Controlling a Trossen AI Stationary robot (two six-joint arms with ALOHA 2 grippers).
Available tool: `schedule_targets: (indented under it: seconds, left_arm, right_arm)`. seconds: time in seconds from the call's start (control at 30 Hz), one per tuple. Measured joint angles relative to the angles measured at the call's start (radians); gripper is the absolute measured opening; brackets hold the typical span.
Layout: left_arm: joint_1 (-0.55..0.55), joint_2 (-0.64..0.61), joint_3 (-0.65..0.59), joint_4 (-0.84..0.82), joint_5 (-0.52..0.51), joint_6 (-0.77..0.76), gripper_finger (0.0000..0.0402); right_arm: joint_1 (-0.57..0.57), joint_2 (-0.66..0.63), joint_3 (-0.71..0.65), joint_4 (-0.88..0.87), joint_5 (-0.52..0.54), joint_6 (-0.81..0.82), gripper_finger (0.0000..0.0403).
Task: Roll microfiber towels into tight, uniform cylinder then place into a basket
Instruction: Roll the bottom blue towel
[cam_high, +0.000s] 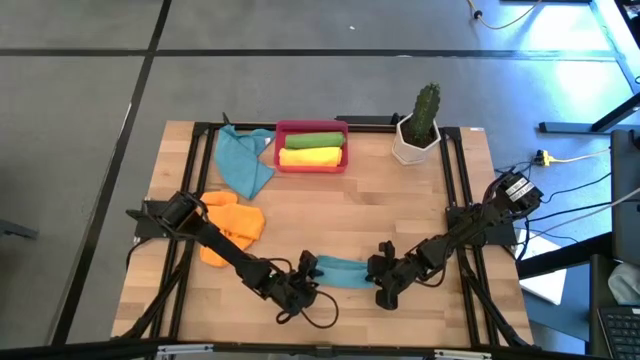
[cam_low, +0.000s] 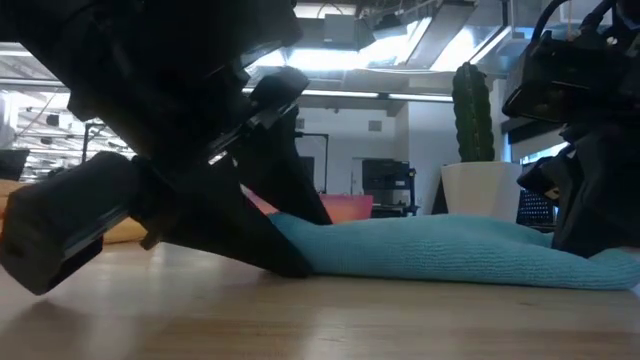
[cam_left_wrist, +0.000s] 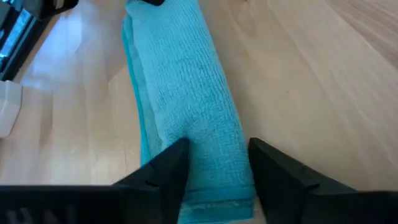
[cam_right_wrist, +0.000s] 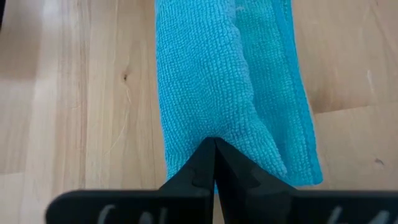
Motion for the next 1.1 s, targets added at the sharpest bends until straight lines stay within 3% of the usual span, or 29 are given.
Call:
schedule_targets:
  seconds: [0.33, 0.67, 0.9, 1.1]
  left_arm:
    - [0.002, 0.002, -0.003, -0.012, 0.005, -0.024, 0.0011]
    - [0.004, 0.003, -0.003, -0.011, 0.028, -0.05, 0.0004]
    - [0.009, 0.003, -0.004, -0.009, 0.04, -0.076, 0.0002]
    - [0.011, 0.003, -0.005, -0.01, 0.051, -0.079, 0.0002]
  right_arm:
    - [0.002, -0.033, -0.003, -0.016, 0.01, -0.059, 0.0013]
    - [0.094, -0.189, -0.004, -0.036, 0.236, -0.249, 0.0014]
    - [0.248, -0.157, 0.0, 0.164, 0.381, -0.653, 0.0014]
    - [0.263, -0.1, -0.001, 0.153, 0.346, -0.577, 0.0054]
